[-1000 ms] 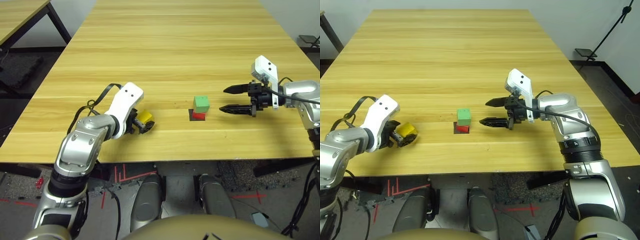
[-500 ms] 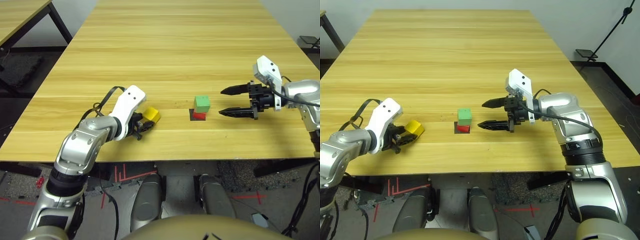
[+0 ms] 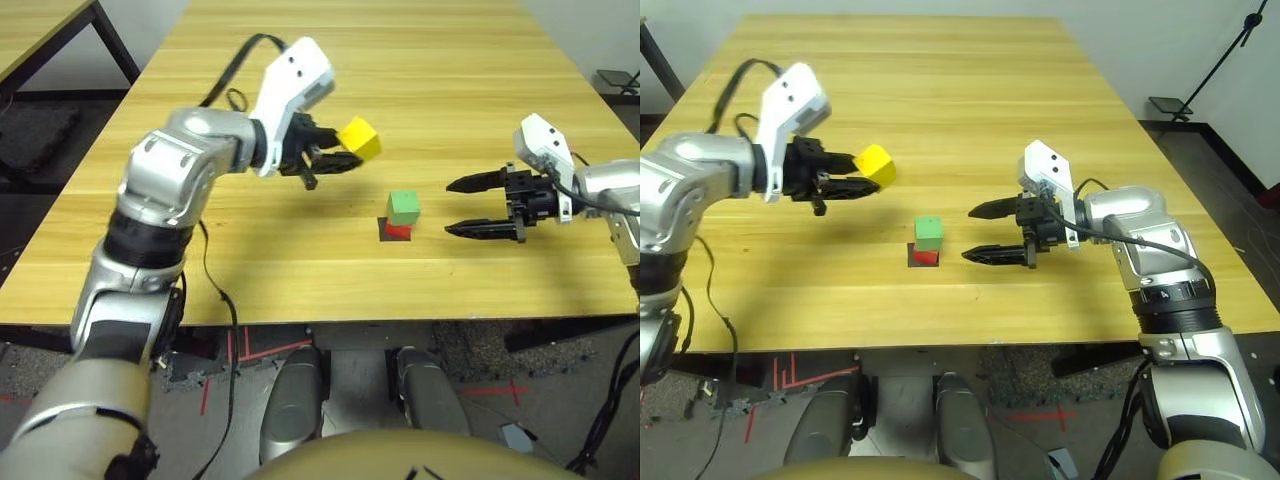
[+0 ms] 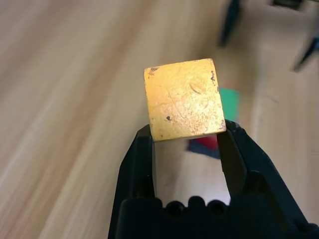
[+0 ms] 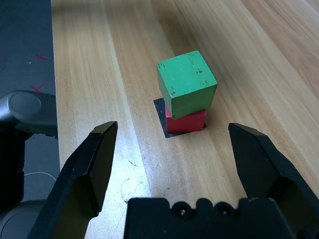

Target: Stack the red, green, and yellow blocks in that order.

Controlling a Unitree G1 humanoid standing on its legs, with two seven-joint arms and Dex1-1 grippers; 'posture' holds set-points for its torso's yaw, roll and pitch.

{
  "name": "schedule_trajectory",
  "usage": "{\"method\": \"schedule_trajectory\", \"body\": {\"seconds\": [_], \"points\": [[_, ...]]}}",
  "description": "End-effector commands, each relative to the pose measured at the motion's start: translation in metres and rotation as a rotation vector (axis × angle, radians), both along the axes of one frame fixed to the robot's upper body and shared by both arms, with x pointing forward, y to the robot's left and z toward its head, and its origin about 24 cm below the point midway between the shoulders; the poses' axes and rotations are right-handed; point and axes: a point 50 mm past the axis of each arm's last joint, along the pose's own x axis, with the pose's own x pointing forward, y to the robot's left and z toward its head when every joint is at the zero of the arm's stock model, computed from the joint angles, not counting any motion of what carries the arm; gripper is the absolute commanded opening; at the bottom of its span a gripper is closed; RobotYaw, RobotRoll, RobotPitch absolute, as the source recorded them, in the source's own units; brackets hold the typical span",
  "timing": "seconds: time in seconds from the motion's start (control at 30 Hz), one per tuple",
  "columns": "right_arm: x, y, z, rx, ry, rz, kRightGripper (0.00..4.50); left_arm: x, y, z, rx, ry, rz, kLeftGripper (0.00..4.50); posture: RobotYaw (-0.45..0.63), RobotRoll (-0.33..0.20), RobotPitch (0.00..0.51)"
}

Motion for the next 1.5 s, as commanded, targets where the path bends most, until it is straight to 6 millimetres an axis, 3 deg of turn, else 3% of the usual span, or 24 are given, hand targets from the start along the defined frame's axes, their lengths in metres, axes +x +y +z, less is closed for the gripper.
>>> {"method": "schedule_trajectory", "body": {"seconds": [0.03,0.43,1.43,1.5], "points": [[-0.003,-0.003,0.001,0.011,-0.012,-0.013,4.50,0.007,-0.013,-0.004,0.048,-0.002,-0.115,1.90,0.08,-0.067,0.072],[-0.010,-0.009,-0.001,0.013,-0.011,-0.051,4.50,0.024,-0.033,-0.004,0.198,-0.019,-0.173,1.90,0.04,-0.054,0.066],[-0.013,-0.006,-0.004,0.033,-0.004,-0.091,4.50,0.017,-0.044,-0.018,0.256,0.030,-0.222,1.90,0.02,-0.041,0.083],[-0.013,-0.006,-0.004,0.033,-0.004,-0.094,4.50,0.016,-0.044,-0.020,0.260,0.034,-0.216,2.62,0.02,-0.040,0.081]]}}
